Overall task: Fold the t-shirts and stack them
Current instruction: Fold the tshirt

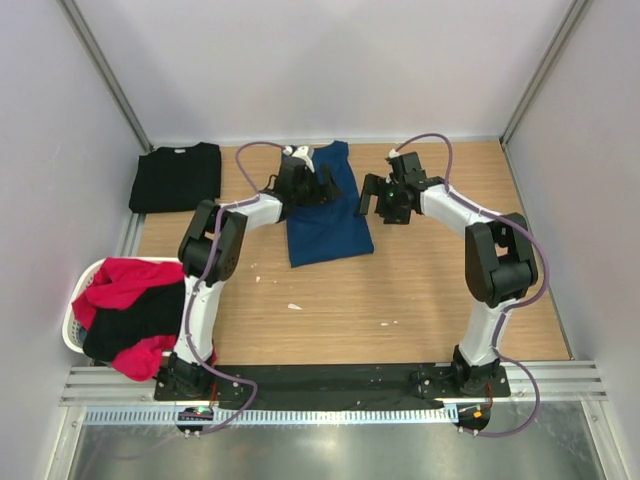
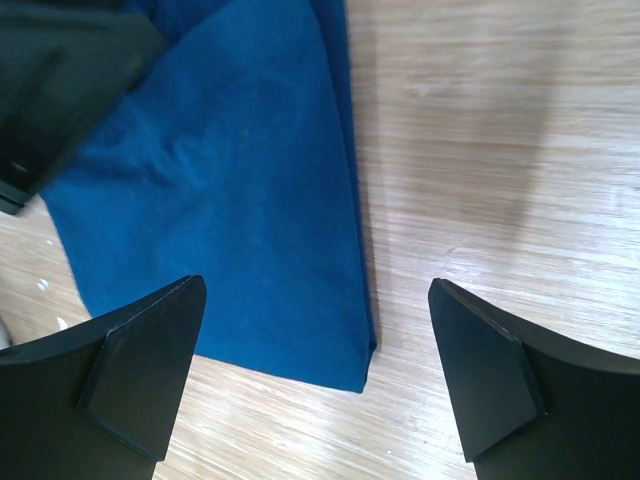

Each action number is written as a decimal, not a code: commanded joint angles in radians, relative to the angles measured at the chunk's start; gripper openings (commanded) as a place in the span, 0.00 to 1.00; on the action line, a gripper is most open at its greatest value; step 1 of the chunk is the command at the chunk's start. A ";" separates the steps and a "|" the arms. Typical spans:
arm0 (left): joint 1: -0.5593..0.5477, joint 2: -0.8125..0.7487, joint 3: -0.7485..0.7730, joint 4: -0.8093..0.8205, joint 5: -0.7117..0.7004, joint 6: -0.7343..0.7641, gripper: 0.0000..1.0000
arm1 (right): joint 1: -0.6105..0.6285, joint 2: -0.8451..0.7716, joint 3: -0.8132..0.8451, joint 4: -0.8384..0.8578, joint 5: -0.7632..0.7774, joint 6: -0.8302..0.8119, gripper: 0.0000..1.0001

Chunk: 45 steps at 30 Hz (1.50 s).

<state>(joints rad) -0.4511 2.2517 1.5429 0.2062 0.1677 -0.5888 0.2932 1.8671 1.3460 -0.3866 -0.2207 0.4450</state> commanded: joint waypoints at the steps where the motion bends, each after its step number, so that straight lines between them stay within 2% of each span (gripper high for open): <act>1: 0.049 -0.138 0.013 -0.019 -0.039 0.073 0.83 | 0.047 -0.014 0.013 0.008 0.018 -0.074 1.00; 4: 0.068 -0.233 0.008 -0.062 -0.040 0.095 0.83 | 0.095 -0.040 -0.007 -0.005 0.058 -0.081 0.94; 7: 0.068 -0.305 -0.016 -0.129 -0.005 0.103 0.82 | 0.133 -0.057 -0.011 -0.029 0.090 -0.072 0.73; 8: 0.068 -0.323 -0.039 -0.136 0.001 0.081 0.80 | 0.141 -0.057 -0.011 -0.034 0.092 -0.066 0.52; 9: 0.068 -0.343 -0.061 -0.136 -0.002 0.069 0.78 | 0.150 -0.060 -0.016 -0.034 0.099 -0.060 0.41; 10: 0.068 -0.371 -0.107 -0.136 -0.002 0.054 0.77 | 0.152 -0.065 -0.030 -0.032 0.112 -0.055 0.25; 11: 0.068 -0.383 -0.128 -0.134 0.004 0.038 0.73 | 0.152 -0.065 -0.039 -0.029 0.115 -0.051 0.18; 13: 0.068 -0.394 -0.177 -0.120 0.027 -0.017 0.68 | 0.153 -0.049 -0.060 -0.032 0.129 -0.048 0.11; 14: 0.068 -0.394 -0.193 -0.104 0.038 -0.035 0.61 | 0.153 -0.042 -0.062 -0.035 0.135 -0.049 0.11; 16: 0.068 -0.391 -0.222 -0.087 0.053 -0.094 0.57 | 0.153 -0.023 -0.077 -0.047 0.142 -0.054 0.09; 17: 0.068 -0.380 -0.248 -0.073 0.050 -0.115 0.51 | 0.152 -0.007 -0.082 -0.046 0.144 -0.055 0.08; 20: 0.068 -0.348 -0.279 -0.077 0.044 -0.190 0.44 | 0.153 0.015 -0.102 -0.049 0.150 -0.055 0.06; 24: 0.068 -0.313 -0.313 -0.027 0.055 -0.241 0.43 | 0.153 0.010 -0.134 -0.031 0.162 -0.045 0.05; 36: 0.115 -0.172 -0.271 -0.019 -0.045 -0.246 0.38 | 0.153 0.015 -0.183 -0.014 0.176 -0.035 0.03; 45: 0.137 -0.167 -0.267 0.015 0.030 -0.273 0.41 | 0.153 -0.003 -0.183 -0.038 0.176 -0.051 0.02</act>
<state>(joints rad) -0.3317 2.0846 1.2556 0.1940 0.1947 -0.8646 0.4450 1.8744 1.1900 -0.3813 -0.0872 0.4068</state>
